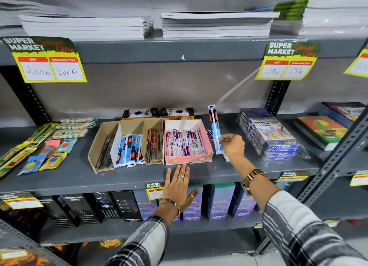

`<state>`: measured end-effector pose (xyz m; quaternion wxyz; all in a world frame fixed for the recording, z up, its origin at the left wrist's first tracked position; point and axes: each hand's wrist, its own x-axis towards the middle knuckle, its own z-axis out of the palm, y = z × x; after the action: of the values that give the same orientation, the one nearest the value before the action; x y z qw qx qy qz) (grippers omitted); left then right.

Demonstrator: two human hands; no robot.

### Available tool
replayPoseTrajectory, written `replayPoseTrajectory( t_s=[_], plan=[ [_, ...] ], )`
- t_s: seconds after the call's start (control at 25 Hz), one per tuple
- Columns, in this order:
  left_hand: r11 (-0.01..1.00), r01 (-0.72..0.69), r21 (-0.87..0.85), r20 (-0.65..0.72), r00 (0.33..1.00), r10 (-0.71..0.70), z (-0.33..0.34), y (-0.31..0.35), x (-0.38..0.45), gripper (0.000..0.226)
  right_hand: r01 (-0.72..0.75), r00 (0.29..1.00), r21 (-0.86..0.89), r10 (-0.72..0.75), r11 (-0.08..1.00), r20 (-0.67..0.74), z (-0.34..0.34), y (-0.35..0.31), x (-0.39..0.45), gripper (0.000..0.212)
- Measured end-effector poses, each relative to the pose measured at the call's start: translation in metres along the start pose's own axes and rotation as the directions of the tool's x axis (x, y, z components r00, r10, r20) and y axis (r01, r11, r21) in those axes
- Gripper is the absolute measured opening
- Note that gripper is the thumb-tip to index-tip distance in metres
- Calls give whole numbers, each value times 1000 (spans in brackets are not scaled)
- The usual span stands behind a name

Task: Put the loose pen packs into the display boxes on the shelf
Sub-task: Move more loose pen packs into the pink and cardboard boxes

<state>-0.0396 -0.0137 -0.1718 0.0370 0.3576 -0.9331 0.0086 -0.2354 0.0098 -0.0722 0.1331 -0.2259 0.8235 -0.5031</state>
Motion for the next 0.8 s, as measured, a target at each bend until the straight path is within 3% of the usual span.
replayPoseTrajectory(
  t_s=[0.36,0.8],
  plan=[
    [1000,0,18,-34,999,1,0,-19,-16,68,61,997,5,-61,998,40,13,-13,-17,21],
    [975,221,-14,-77,972,-221,-3,-111,-59,71,127,953,113,-152,985,261,105,-76,-66,13]
  ],
)
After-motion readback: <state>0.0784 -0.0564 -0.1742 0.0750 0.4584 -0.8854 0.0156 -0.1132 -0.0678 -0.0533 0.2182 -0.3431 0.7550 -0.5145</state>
